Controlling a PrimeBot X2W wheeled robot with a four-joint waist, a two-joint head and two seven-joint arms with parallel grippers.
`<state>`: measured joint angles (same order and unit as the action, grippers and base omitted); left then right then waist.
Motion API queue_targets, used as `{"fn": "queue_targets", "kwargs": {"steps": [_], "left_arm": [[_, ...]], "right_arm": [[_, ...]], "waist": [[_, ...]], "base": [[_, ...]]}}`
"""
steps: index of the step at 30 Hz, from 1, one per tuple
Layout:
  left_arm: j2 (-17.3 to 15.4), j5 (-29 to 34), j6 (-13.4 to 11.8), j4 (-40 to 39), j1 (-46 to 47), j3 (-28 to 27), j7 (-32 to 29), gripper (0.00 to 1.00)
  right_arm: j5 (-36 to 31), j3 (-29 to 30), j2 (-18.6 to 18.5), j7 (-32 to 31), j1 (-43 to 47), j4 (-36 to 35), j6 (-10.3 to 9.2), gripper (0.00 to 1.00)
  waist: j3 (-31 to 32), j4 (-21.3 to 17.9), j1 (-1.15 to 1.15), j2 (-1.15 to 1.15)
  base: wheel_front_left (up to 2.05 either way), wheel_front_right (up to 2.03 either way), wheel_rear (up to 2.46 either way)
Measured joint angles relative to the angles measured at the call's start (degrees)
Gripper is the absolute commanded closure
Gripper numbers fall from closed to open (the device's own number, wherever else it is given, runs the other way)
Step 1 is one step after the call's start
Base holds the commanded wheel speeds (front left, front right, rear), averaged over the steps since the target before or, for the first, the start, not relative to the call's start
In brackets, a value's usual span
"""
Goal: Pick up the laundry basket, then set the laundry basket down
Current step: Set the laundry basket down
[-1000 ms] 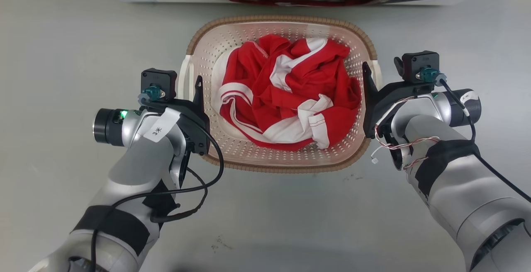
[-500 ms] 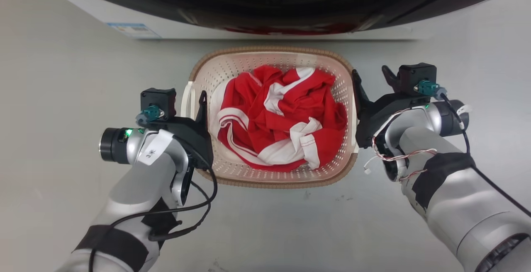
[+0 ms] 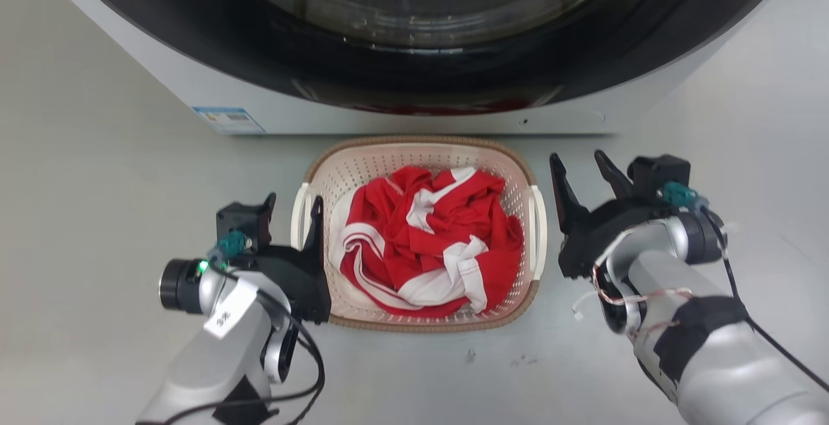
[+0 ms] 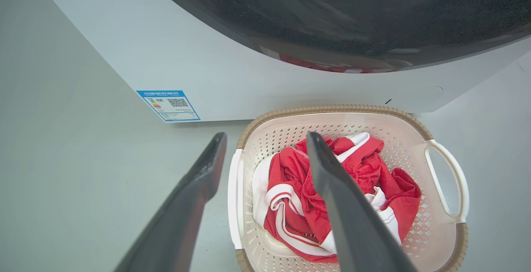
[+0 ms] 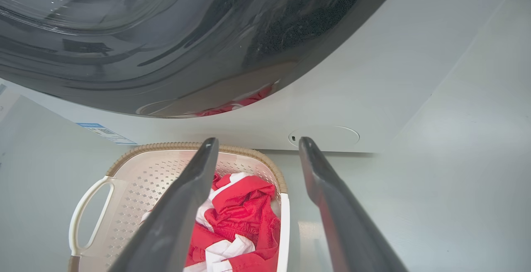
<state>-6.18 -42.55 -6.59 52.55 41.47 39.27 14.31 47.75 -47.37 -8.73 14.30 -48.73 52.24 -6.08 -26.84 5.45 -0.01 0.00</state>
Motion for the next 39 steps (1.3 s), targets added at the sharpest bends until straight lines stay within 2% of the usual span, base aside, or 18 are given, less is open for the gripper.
{"fn": "queue_targets", "kwargs": {"steps": [10,20,31,39], "left_arm": [[-2.2,4.3,-0.5,-9.6,-11.2,-4.3,0.0,0.0],[-3.1,9.1,-0.5,-18.7,-23.0,-11.1,0.0,0.0],[-2.9,16.5,-0.5,-28.4,-35.4,-19.7,0.0,0.0],[-2.4,22.0,-0.5,-36.1,-43.3,-24.0,0.0,0.0]], "right_arm": [[-4.5,5.5,-2.7,0.0,11.2,-9.7,-0.79,0.0],[-9.4,10.6,-3.5,0.0,23.0,-20.0,-1.05,0.0],[-17.1,19.3,-2.8,0.0,36.4,-28.8,-1.05,0.0],[-23.2,24.6,-1.5,0.0,45.8,-35.1,-1.05,0.0]], "waist": [[7.7,-0.1,0.0,0.0],[15.2,-0.2,-0.01,-0.01],[22.1,-0.6,0.0,-0.01],[26.1,-1.0,0.0,0.0]], "base": [[0.0,0.0,0.0],[0.0,0.0,0.0],[0.0,0.0,0.0],[0.0,0.0,0.0]]}}
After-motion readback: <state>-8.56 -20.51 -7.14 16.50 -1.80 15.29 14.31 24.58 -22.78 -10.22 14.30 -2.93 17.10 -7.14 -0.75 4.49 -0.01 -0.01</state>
